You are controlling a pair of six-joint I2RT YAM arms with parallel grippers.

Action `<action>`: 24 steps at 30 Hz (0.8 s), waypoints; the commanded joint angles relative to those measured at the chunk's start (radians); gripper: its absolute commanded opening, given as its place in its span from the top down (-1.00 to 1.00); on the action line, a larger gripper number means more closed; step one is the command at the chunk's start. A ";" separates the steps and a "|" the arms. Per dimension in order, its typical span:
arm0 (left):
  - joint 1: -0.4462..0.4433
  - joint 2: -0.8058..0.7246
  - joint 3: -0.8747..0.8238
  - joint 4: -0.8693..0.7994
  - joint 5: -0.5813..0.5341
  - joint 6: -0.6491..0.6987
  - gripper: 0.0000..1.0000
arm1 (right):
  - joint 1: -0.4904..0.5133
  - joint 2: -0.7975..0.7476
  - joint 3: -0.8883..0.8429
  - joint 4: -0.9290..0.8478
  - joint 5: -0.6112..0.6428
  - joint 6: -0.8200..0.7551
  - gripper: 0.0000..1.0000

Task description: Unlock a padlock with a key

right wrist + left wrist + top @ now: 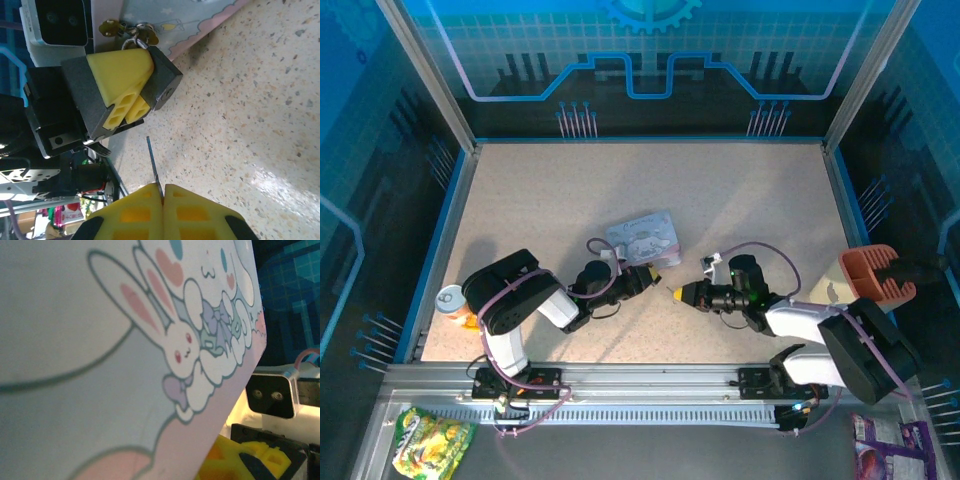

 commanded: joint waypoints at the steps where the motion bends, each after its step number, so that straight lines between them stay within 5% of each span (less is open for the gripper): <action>1: 0.005 -0.036 0.010 0.049 0.052 -0.031 0.81 | -0.023 0.031 0.037 0.075 -0.064 0.023 1.00; 18: 0.035 -0.003 0.012 0.134 0.102 -0.073 0.82 | -0.045 0.216 0.042 0.244 -0.134 0.100 1.00; 24: 0.037 -0.003 0.011 0.138 0.105 -0.083 0.81 | -0.061 0.350 0.025 0.491 -0.176 0.220 1.00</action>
